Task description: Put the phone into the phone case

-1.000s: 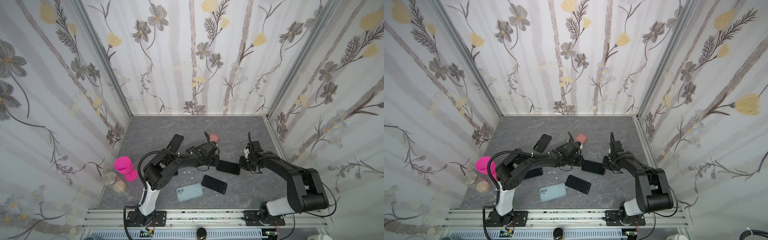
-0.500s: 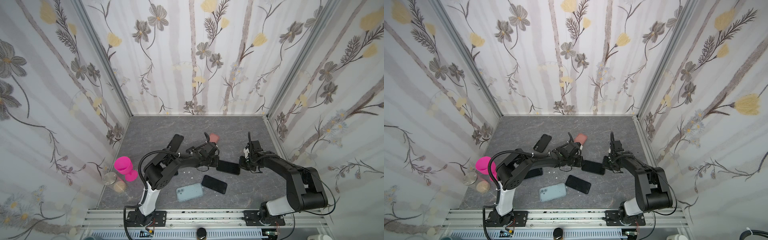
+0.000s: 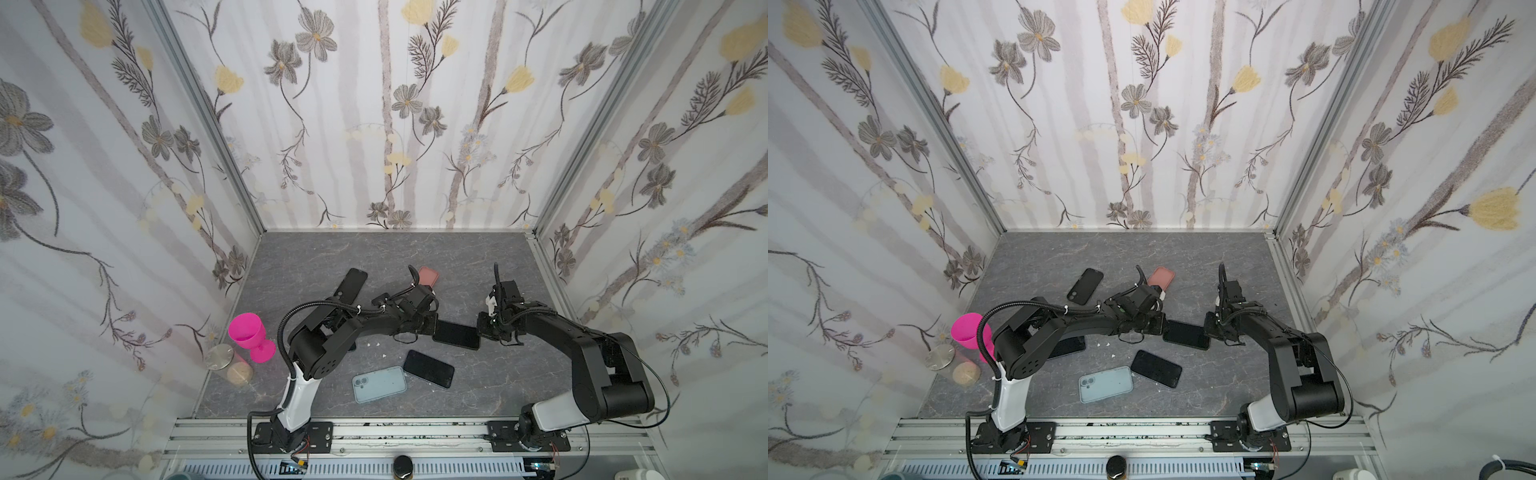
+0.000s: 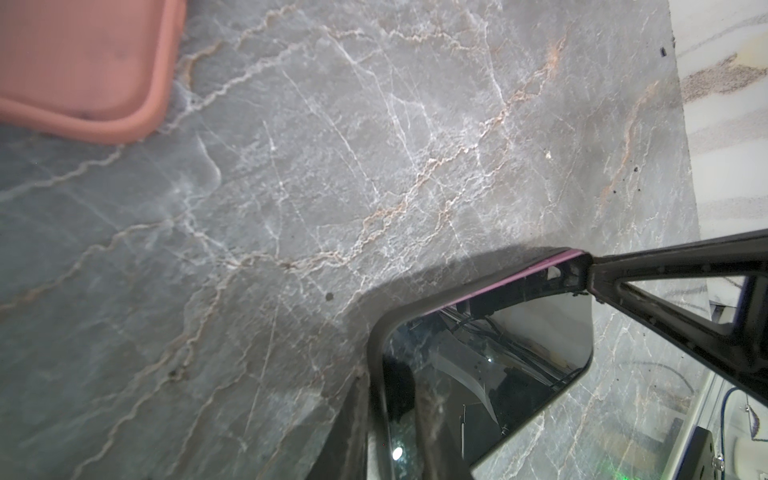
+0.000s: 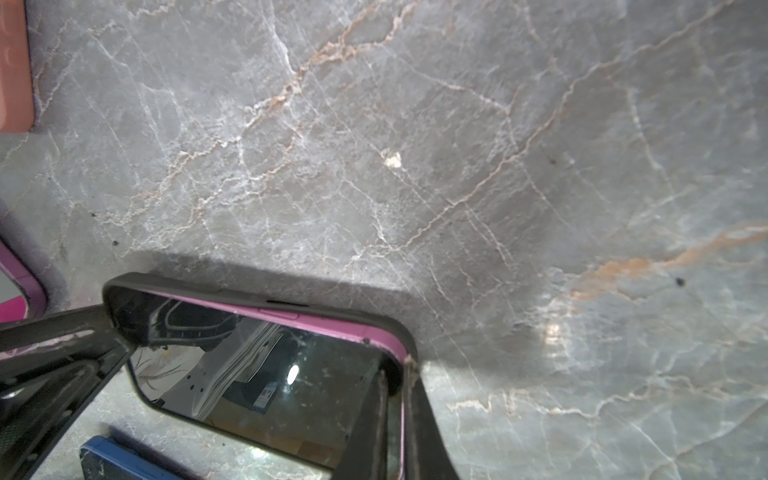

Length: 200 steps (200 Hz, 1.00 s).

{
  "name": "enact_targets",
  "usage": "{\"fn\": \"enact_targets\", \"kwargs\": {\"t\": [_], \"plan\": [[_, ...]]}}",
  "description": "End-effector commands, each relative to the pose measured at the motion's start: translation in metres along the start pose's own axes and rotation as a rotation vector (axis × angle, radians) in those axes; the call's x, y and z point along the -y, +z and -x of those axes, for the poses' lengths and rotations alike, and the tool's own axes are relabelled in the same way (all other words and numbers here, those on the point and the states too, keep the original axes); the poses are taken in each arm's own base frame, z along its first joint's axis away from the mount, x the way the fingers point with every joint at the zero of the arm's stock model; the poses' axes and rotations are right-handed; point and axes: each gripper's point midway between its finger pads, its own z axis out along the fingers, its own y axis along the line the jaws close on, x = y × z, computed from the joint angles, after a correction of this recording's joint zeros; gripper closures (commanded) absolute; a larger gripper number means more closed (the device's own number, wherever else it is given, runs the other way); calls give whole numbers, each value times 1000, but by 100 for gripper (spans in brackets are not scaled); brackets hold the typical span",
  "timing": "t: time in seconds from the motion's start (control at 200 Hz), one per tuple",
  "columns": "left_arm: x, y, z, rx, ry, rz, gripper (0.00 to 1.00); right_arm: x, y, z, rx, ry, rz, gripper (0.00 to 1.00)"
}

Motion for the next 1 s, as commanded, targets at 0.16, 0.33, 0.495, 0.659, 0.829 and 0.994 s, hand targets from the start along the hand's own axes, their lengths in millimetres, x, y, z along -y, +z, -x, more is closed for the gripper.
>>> {"fn": "enact_targets", "kwargs": {"t": [0.16, 0.33, 0.495, 0.659, 0.829, 0.994], "plan": [[-1, 1, 1, 9, 0, -2, 80, 21, 18, -23, -80, -18, -111, 90], [0, 1, 1, 10, -1, -5, 80, 23, 26, -30, -113, -19, -120, 90], [1, 0, 1, 12, 2, -9, 80, 22, 33, -38, -151, -28, -122, 92], [0, -1, 1, 13, 3, -7, 80, 23, 38, -42, -170, -41, -141, 92], [-1, -1, 0, 12, 0, -6, 80, 24, 41, -47, -190, -59, -168, 92], [0, -5, 3, 24, 3, -5, 80, 14, 25, -33, -123, -62, -160, 92]]}}
